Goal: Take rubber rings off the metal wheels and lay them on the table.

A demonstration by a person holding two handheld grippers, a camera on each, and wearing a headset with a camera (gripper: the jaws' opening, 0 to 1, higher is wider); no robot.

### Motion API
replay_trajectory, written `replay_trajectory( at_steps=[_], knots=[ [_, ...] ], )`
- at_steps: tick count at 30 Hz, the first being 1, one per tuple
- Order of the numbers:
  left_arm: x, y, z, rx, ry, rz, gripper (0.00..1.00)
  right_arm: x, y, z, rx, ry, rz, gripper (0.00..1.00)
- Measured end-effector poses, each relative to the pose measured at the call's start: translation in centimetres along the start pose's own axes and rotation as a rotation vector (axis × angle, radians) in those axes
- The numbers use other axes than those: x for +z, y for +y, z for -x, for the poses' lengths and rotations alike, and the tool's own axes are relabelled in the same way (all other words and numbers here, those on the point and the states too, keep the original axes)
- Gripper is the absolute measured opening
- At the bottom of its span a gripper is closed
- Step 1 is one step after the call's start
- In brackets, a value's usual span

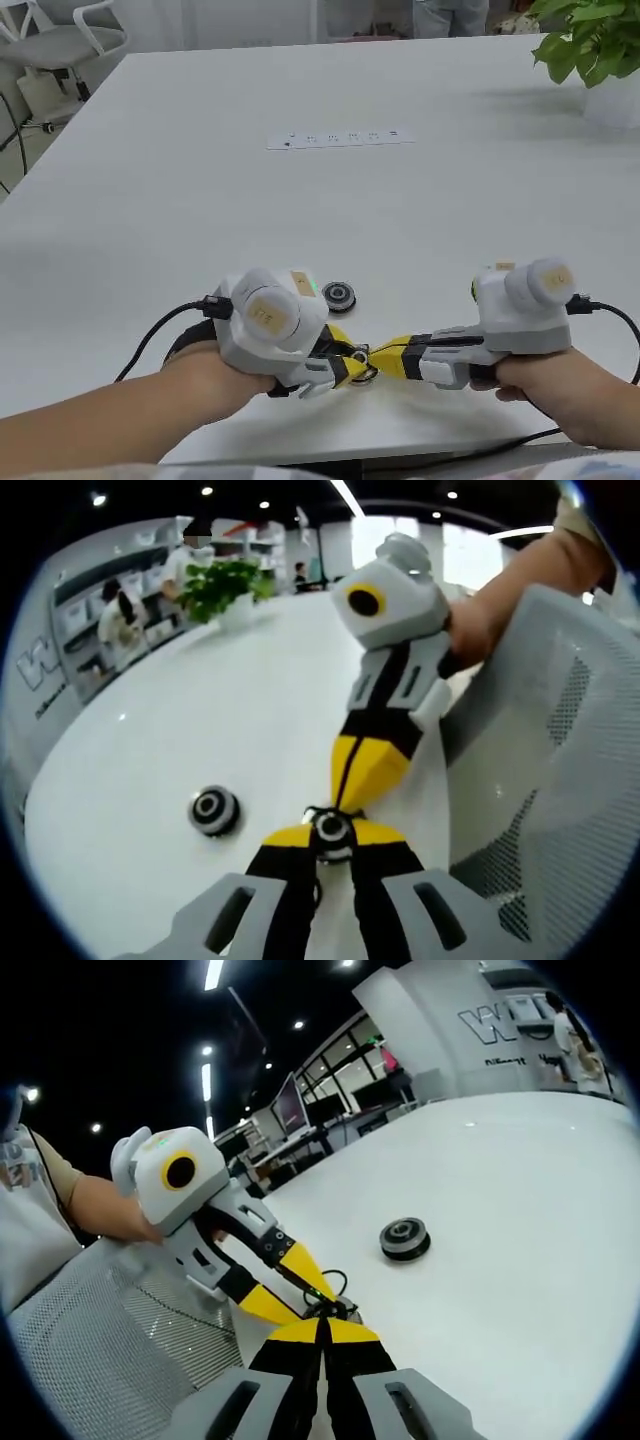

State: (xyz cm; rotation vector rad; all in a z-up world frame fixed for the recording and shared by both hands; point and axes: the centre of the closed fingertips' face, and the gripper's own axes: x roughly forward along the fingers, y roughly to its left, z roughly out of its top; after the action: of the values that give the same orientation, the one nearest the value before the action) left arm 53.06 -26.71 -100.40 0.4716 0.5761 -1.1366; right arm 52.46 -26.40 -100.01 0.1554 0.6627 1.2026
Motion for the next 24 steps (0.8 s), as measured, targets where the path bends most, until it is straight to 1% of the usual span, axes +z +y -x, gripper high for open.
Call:
replay_trajectory(
  at_steps=[1,2,3,4,7,9,11,14,19,22,24],
  knots=[
    [0.0,0.0,0.0,-0.001,-0.001,0.001,0.12,0.1,0.1,-0.1,0.007,-0.007,0.001,0.00],
    [0.0,0.0,0.0,0.000,-0.001,0.002,0.12,0.2,1.8,-0.1,0.101,-0.005,0.005,0.00],
    [0.0,0.0,0.0,0.002,0.000,0.005,0.12,0.7,0.7,-0.1,0.037,-0.038,0.008,0.00],
    [0.0,0.0,-0.1,0.001,-0.001,0.004,0.12,0.4,0.8,-0.1,0.040,-0.018,0.017,0.00],
    [0.0,0.0,-0.1,0.003,-0.002,0.006,0.12,0.1,0.4,-0.1,0.030,-0.012,0.028,0.00],
    [0.0,-0.1,-0.1,0.003,-0.003,0.007,0.12,-0.3,-0.1,0.0,0.013,-0.002,0.031,0.00],
    [0.0,0.0,-0.1,0.004,-0.006,0.007,0.12,-0.4,-0.4,0.1,0.002,-0.003,0.022,0.00],
    [0.0,0.0,-0.1,0.002,-0.010,0.014,0.13,-0.3,-0.4,0.1,-0.001,-0.007,0.011,0.00],
    [0.1,-0.1,-0.1,-0.005,-0.007,0.011,0.14,-0.3,-0.3,0.1,-0.004,-0.008,0.016,0.00],
    [0.1,-0.1,-0.1,-0.008,-0.001,0.009,0.14,0.0,-0.4,0.2,-0.006,-0.021,0.012,0.00],
    [0.2,-0.2,0.0,-0.021,-0.001,0.017,0.17,0.2,-0.4,0.3,-0.006,-0.030,0.007,0.00]
  ],
)
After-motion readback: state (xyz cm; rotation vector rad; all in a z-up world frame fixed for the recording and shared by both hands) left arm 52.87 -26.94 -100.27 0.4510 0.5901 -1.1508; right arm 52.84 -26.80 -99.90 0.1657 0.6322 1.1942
